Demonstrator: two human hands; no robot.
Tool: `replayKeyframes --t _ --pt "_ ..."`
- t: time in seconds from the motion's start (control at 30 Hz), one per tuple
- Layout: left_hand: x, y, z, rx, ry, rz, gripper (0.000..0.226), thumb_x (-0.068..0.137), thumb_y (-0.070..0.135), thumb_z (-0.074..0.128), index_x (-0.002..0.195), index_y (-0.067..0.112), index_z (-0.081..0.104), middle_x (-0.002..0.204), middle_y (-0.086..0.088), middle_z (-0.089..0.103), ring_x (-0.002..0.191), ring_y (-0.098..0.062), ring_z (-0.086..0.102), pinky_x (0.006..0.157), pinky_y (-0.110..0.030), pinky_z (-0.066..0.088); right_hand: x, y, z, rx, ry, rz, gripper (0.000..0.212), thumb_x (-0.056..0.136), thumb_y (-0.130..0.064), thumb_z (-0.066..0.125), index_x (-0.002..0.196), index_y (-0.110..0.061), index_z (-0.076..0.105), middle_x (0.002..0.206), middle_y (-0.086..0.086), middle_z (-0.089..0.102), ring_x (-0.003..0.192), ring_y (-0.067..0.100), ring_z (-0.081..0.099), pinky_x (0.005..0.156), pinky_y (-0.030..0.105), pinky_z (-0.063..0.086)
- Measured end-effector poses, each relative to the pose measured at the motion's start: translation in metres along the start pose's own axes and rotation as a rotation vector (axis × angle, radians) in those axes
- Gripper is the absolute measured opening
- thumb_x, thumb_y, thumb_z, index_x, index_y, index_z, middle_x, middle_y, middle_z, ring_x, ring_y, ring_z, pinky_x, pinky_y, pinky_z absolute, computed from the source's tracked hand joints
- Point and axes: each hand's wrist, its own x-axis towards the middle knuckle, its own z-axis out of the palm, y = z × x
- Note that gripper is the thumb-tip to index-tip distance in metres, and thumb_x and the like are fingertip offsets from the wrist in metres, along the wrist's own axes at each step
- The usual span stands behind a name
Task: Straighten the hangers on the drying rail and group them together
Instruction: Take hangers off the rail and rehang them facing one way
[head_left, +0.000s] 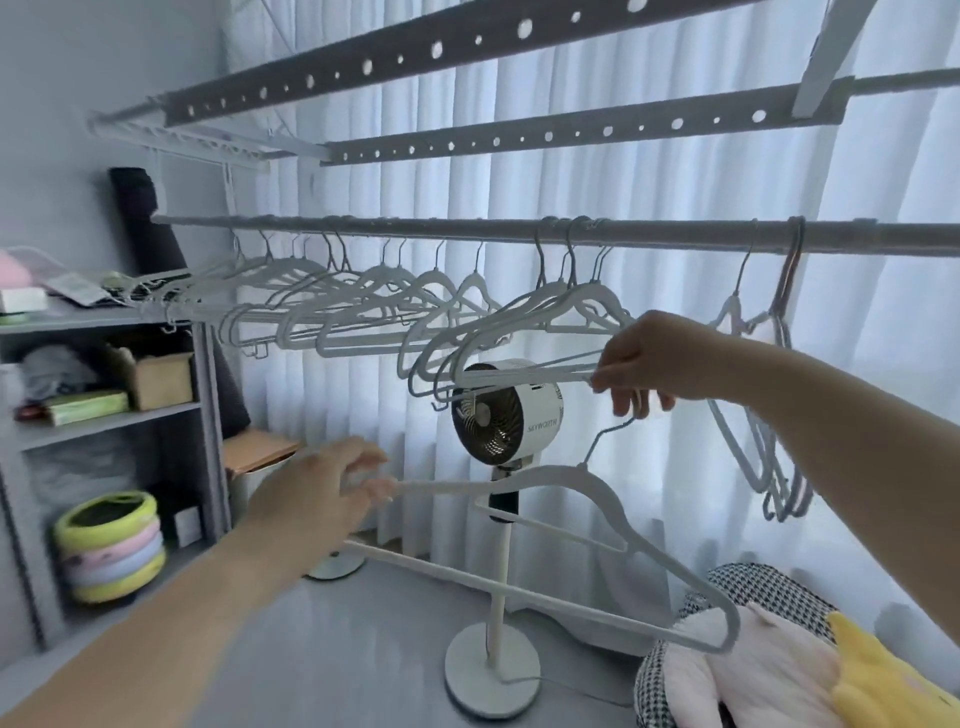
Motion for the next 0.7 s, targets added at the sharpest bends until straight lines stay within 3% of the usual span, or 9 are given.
replayKeyframes --t 0.1,0.2,0.3,0.37,0.4,0.47,0.53,0.6,0.7 --pt "-0.026 -0.019 -0.018 0.002 0.142 0.000 0.028 0.083 0.023 0.061 0.110 0.014 0.061 0.118 -0.005 0.059 0.116 -0.025 0.049 0.098 -0.038 0.037 -0.009 -0.037 0.027 0.073 0.003 0.007 0.016 0.086 -0.011 0.057 0.071 -0.010 0.063 0.037 -0.006 0.060 0.030 0.001 0.052 0.030 0.013 0.039" --pt "-0.055 -0.029 -0.025 -0.044 0.156 0.016 0.023 0.083 0.021 0.061 0.105 0.014 0.063 0.106 0.000 0.059 0.107 -0.023 0.051 0.088 -0.033 0.039 -0.019 -0.070 0.052 0.239 0.014 0.074 0.014 0.084 -0.001 0.051 0.080 -0.009 0.063 0.034 -0.004 0.056 0.025 0.004 0.049 0.029 0.012 0.038" --pt "-0.080 -0.029 -0.023 -0.181 0.000 -0.061 0.016 0.085 0.029 0.058 0.100 0.025 0.059 0.096 0.007 0.057 0.092 -0.012 0.053 0.061 -0.015 0.034 -0.032 -0.096 0.072 0.468 0.037 0.137 0.021 0.084 0.001 0.049 0.069 -0.010 0.058 0.028 -0.004 0.054 0.025 0.005 0.049 0.030 0.010 0.037" --pt "-0.094 -0.024 -0.022 -0.263 -0.196 -0.115 0.024 0.084 0.039 0.055 0.105 0.028 0.053 0.101 0.009 0.058 0.084 -0.003 0.055 0.057 -0.006 0.036 -0.041 -0.110 0.083 0.611 0.029 0.179 0.019 0.085 -0.002 0.051 0.068 -0.009 0.057 0.030 -0.003 0.055 0.026 0.005 0.050 0.031 0.010 0.040" --pt "-0.101 -0.021 -0.021 -0.284 -0.299 -0.134 0.039 0.081 0.048 0.054 0.114 0.028 0.050 0.104 0.011 0.055 0.084 -0.001 0.054 0.057 -0.004 0.037 -0.046 -0.116 0.087 0.674 0.029 0.203 0.017 0.085 -0.002 0.052 0.070 -0.008 0.056 0.031 -0.003 0.056 0.027 0.005 0.052 0.032 0.012 0.042" --pt "-0.112 -0.014 -0.019 -0.281 -0.471 -0.146 0.082 0.062 0.070 0.047 0.131 0.026 0.039 0.110 0.015 0.051 0.095 -0.003 0.048 0.067 -0.010 0.038 -0.054 -0.125 0.096 0.788 0.047 0.244 0.015 0.085 -0.001 0.053 0.071 -0.006 0.056 0.032 -0.002 0.058 0.029 0.007 0.056 0.034 0.017 0.048" --pt "-0.123 -0.007 -0.014 -0.211 -0.570 -0.133 0.103 0.051 0.078 0.042 0.139 0.027 0.026 0.123 0.013 0.050 0.106 -0.005 0.043 0.083 -0.018 0.034 -0.060 -0.133 0.102 0.899 0.068 0.257 0.017 0.085 0.001 0.051 0.070 -0.005 0.055 0.033 -0.001 0.059 0.031 0.009 0.058 0.037 0.020 0.052" --pt "-0.134 -0.003 -0.008 -0.153 -0.597 -0.111 0.100 0.061 0.073 0.054 0.142 0.027 0.017 0.135 0.008 0.044 0.115 -0.009 0.042 0.088 -0.021 0.031 -0.065 -0.142 0.108 1.008 0.088 0.251 0.018 0.086 0.003 0.050 0.070 -0.003 0.053 0.033 0.001 0.059 0.032 0.011 0.059 0.037 0.021 0.052" --pt "-0.147 -0.001 0.001 -0.045 -0.579 -0.065 0.093 0.074 0.044 0.063 0.144 0.024 0.005 0.146 0.001 0.033 0.130 -0.018 0.037 0.100 -0.026 0.034 -0.070 -0.151 0.112 1.114 0.128 0.230 0.020 0.087 0.005 0.047 0.069 -0.002 0.051 0.041 0.007 0.060 0.031 0.012 0.059 0.036 0.020 0.051"
